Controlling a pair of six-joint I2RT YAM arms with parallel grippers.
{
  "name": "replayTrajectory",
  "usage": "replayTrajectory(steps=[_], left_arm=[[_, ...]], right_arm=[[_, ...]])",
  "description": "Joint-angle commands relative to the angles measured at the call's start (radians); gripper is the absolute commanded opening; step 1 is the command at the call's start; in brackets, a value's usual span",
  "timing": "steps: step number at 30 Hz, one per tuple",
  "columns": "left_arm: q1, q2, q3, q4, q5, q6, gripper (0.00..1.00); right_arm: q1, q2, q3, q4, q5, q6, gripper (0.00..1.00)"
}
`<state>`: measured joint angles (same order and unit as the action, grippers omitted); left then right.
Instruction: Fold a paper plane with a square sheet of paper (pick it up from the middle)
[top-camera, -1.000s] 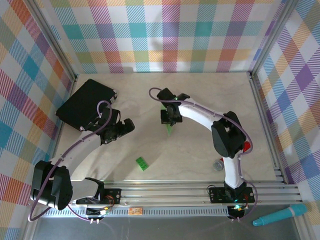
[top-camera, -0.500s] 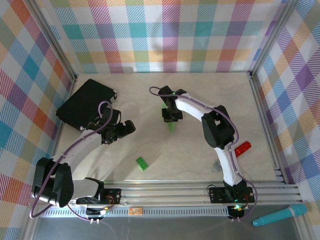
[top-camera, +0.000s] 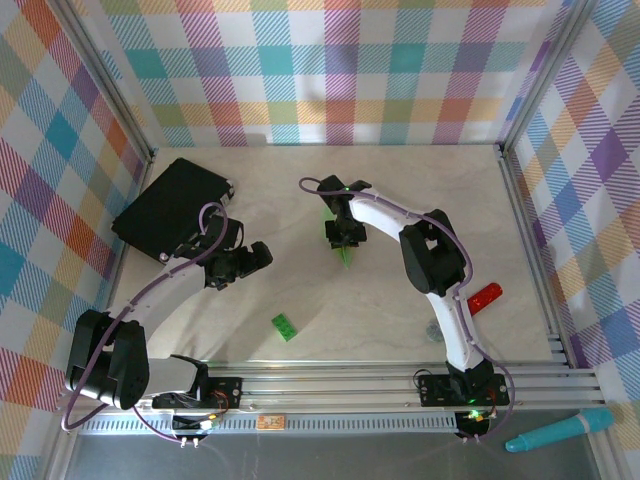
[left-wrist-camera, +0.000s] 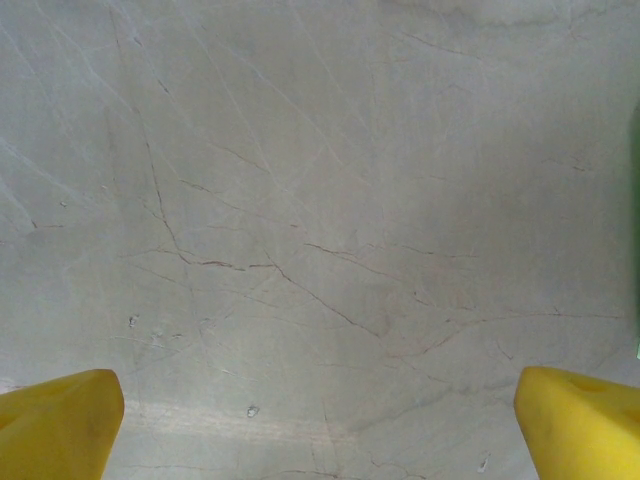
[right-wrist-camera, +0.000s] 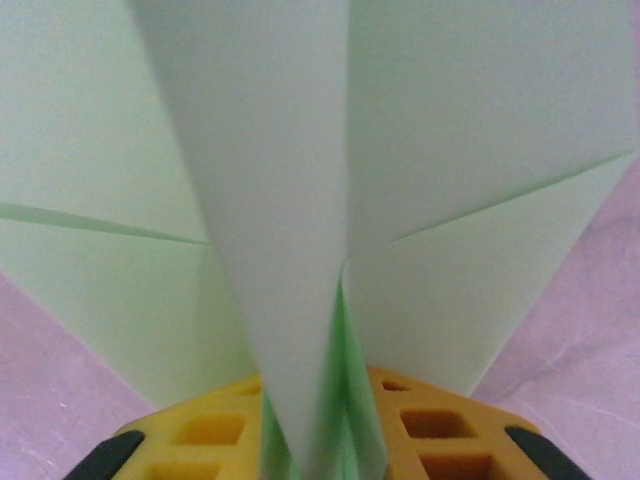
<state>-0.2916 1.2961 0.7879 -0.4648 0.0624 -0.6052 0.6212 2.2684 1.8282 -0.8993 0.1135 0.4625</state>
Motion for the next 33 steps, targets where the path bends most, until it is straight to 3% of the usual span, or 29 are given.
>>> replayTrajectory(steps=[1,8,22,33], left_arm=[[0.015,0.007,-0.012,0.011,0.011,-0.002,1.00],[0.016,0.019,-0.014,0.014,0.016,-0.004,1.00],[0.016,0.007,-0.008,0.008,0.016,-0.008,1.00],[0.019,-0.063,0.083,-0.026,-0.033,-0.013,1.00]], right_arm=[[-0.004,0.030,0.022,-0.032,0.022,0.003,0.29],[0.003,0.049,-0.016,-0.017,0.064,0.040,0.35],[0.005,0.062,-0.060,0.023,0.080,0.158,0.36],[-0.011,-0.155,0.002,0.024,0.058,0.139,0.43]])
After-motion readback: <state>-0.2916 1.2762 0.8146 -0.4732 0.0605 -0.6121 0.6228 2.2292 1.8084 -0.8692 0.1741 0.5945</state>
